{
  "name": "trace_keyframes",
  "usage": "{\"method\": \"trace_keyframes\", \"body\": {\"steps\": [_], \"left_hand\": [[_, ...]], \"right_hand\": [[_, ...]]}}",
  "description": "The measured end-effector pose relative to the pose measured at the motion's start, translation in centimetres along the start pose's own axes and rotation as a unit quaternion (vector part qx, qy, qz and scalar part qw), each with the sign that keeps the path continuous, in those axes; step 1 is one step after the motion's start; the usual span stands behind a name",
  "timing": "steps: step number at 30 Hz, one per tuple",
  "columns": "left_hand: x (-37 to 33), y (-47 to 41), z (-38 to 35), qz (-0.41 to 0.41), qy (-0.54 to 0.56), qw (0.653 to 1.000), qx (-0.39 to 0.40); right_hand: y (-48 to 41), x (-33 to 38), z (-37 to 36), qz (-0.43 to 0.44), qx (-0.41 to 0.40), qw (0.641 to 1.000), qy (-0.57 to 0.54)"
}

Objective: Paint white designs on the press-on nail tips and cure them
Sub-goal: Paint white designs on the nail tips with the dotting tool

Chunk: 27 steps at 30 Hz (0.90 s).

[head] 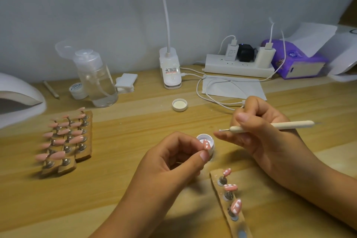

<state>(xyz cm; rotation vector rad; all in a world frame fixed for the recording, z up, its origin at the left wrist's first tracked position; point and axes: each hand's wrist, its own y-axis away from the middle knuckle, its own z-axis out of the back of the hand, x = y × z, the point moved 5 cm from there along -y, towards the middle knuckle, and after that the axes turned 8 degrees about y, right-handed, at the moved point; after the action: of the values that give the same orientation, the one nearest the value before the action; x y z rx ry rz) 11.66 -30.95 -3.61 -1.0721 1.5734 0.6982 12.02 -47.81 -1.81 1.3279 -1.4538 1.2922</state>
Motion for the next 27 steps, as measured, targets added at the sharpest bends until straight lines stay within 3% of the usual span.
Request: {"method": "trace_keyframes", "body": {"steps": [8, 27], "left_hand": [[0.1, 0.0, 0.2, 0.002, -0.016, 1.000, 0.004], [0.1, 0.1, 0.0, -0.006, -0.041, 0.999, 0.014]], "right_hand": [[0.4, 0.0, -1.3, -0.016, 0.067, 0.997, -0.042], [0.6, -0.1, -1.3, -0.015, 0.071, 0.997, 0.004]]}}
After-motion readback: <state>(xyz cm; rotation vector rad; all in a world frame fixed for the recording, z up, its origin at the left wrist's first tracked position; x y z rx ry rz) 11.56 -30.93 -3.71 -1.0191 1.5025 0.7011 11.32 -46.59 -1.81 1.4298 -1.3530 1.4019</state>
